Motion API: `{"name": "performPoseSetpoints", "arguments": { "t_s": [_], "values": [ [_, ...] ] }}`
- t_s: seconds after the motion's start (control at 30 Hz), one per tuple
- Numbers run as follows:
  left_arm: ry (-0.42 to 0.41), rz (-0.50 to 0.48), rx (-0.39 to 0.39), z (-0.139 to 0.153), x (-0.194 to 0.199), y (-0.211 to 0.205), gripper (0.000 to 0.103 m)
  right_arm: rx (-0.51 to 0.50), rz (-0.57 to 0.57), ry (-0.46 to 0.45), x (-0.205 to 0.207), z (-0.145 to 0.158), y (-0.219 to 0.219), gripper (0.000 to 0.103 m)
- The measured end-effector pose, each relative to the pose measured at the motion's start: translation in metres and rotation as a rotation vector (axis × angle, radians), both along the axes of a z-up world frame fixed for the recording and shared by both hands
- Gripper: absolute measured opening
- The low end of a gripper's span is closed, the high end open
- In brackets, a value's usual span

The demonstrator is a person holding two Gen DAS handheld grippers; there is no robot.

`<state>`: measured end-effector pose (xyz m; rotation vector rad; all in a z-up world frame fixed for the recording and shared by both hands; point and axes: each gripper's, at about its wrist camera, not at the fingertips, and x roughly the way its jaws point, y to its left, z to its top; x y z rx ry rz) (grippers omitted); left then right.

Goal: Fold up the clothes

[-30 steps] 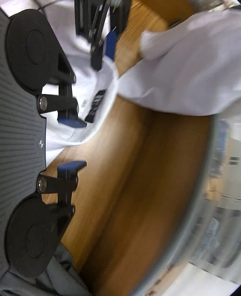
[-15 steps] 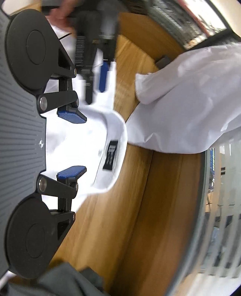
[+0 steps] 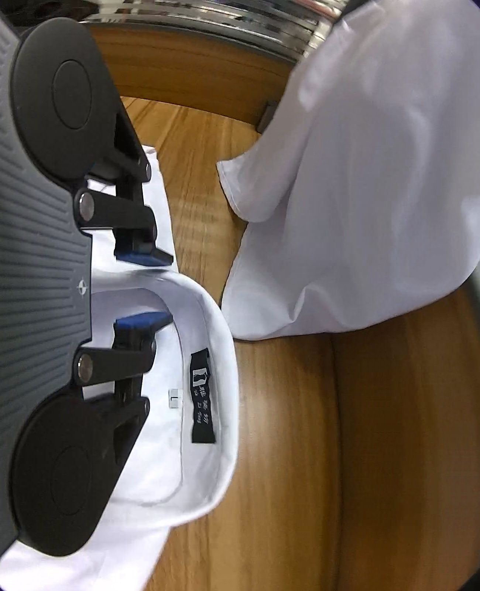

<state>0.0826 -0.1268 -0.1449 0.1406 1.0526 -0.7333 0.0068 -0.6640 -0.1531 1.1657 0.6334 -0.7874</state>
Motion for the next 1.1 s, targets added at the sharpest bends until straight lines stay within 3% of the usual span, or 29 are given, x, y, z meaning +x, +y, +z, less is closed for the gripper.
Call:
{"name": "performPoseSetpoints", "arguments": {
  "t_s": [0.03, 0.1, 0.17, 0.27, 0.4, 0.5, 0.6, 0.63, 0.67, 0.8, 0.9, 1.0, 1.1],
  "values": [
    [-0.001, -0.003, 0.003, 0.0, -0.001, -0.001, 0.058, 0.016, -0.011, -0.02, 0.0, -0.003, -0.002, 0.012],
    [-0.008, -0.017, 0.008, -0.001, -0.005, -0.002, 0.047, 0.037, -0.033, -0.068, -0.003, -0.005, -0.004, 0.007],
    [-0.003, -0.028, 0.007, -0.004, -0.008, -0.003, 0.023, 0.029, -0.041, -0.084, -0.004, -0.003, -0.004, 0.006],
    [0.037, 0.042, -0.035, -0.007, -0.009, 0.003, 0.014, 0.037, -0.061, -0.119, -0.01, -0.005, -0.005, 0.005],
    [0.073, 0.13, -0.126, -0.004, -0.014, 0.014, 0.013, 0.071, -0.135, -0.2, -0.025, -0.012, -0.008, 0.004],
    [0.042, 0.105, -0.139, 0.002, -0.018, 0.014, 0.017, 0.081, -0.152, -0.23, -0.03, -0.013, -0.011, 0.004],
    [0.001, 0.064, -0.098, 0.003, -0.018, 0.008, 0.039, 0.058, -0.106, -0.208, -0.025, -0.007, -0.01, 0.01],
    [-0.006, 0.054, -0.087, 0.003, -0.017, 0.006, 0.052, 0.049, -0.091, -0.199, -0.023, -0.005, -0.01, 0.01],
    [-0.008, 0.048, -0.081, 0.002, -0.015, 0.004, 0.055, 0.032, -0.082, -0.191, -0.025, 0.001, -0.008, 0.01],
    [-0.018, 0.047, -0.047, -0.003, -0.007, -0.003, 0.059, -0.062, -0.037, -0.119, -0.031, 0.024, 0.006, 0.031],
    [-0.016, 0.046, -0.028, -0.006, -0.006, -0.007, 0.063, -0.138, -0.008, -0.025, -0.044, 0.039, 0.025, 0.039],
    [-0.016, 0.035, -0.017, -0.008, -0.007, -0.01, 0.067, -0.192, -0.027, 0.091, -0.061, 0.045, 0.051, 0.058],
    [-0.017, 0.052, -0.004, -0.009, -0.009, -0.014, 0.066, -0.204, -0.062, 0.178, -0.086, 0.043, 0.075, 0.061]
  ]
}}
